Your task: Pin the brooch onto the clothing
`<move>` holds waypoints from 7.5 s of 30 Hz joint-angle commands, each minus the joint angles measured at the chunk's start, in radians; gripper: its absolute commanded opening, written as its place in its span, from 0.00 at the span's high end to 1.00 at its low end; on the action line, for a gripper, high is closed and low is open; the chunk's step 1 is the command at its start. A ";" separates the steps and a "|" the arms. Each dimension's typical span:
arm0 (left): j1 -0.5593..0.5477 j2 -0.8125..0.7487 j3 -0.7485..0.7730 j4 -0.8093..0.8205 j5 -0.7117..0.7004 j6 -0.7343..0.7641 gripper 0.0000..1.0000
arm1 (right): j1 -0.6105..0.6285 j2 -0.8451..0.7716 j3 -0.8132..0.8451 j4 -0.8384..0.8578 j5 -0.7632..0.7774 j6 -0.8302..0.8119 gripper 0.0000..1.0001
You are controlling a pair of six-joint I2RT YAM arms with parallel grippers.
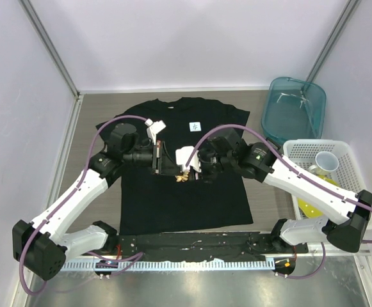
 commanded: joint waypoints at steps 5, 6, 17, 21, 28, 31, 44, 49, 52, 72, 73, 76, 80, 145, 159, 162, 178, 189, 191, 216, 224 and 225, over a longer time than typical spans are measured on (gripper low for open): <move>0.086 -0.002 0.090 -0.232 -0.001 0.254 1.00 | 0.007 -0.041 0.049 0.014 0.078 0.067 0.25; 0.099 0.001 0.101 -0.267 0.002 0.294 1.00 | 0.007 -0.047 0.052 0.007 0.085 0.086 0.24; 0.335 0.024 0.207 -0.568 0.052 0.661 1.00 | -0.111 0.003 0.188 -0.076 0.087 0.283 0.19; 0.472 0.104 0.204 -0.545 0.121 0.650 1.00 | -0.202 0.127 0.291 -0.157 0.032 0.297 0.19; 0.694 0.227 0.276 -0.458 0.164 0.630 1.00 | -0.254 0.396 0.546 -0.332 0.070 0.306 0.20; 0.725 0.335 0.308 -0.432 0.146 0.630 1.00 | -0.272 0.456 0.619 -0.371 0.085 0.274 0.19; 0.724 0.716 0.490 -0.370 0.020 0.578 1.00 | -0.389 0.789 0.718 -0.353 -0.037 0.263 0.29; 0.722 0.863 0.566 -0.427 -0.014 0.587 1.00 | -0.450 0.806 0.638 -0.337 -0.010 0.255 0.33; 0.715 0.945 0.596 -0.442 -0.012 0.590 1.00 | -0.498 0.821 0.609 -0.339 0.007 0.229 0.39; 0.704 0.947 0.353 -0.496 -0.079 0.682 1.00 | -0.521 0.748 0.144 -0.322 -0.011 0.171 0.60; 0.702 0.931 0.331 -0.499 -0.081 0.693 1.00 | -0.519 0.731 0.129 -0.319 -0.011 0.172 0.60; 0.704 0.884 0.261 -0.518 -0.093 0.723 1.00 | -0.510 0.705 0.077 -0.308 -0.011 0.165 0.60; 0.707 0.842 0.211 -0.542 -0.106 0.733 1.00 | -0.504 0.671 0.023 -0.302 -0.022 0.172 0.60; 0.535 0.870 0.118 -0.172 -0.078 0.546 1.00 | -0.645 0.568 0.497 0.331 -0.111 1.344 0.00; 0.543 0.723 0.182 -0.193 -0.017 0.582 1.00 | -0.465 0.459 0.326 0.379 -0.180 0.716 0.00; 0.552 0.693 0.207 -0.180 -0.012 0.586 1.00 | -0.400 0.537 0.394 0.254 -0.082 0.613 0.00; 0.575 0.777 0.227 -0.102 -0.080 0.463 1.00 | -0.311 0.717 0.317 0.161 0.099 0.469 0.46; 0.601 0.817 0.172 -0.145 -0.037 0.523 1.00 | -0.311 0.691 0.100 0.122 0.157 0.343 0.56; 0.607 0.816 0.152 -0.142 -0.026 0.523 1.00 | -0.306 0.656 0.038 0.122 0.156 0.338 0.57; 0.635 0.509 0.015 -0.027 0.022 0.527 1.00 | -0.204 0.694 0.476 0.134 0.429 0.829 0.45; 0.701 0.394 -0.085 0.157 -0.052 0.320 1.00 | -0.085 0.879 0.722 0.146 0.590 1.057 0.42; 0.707 0.385 -0.092 0.157 -0.066 0.319 1.00 | -0.078 0.896 0.739 0.145 0.617 1.074 0.44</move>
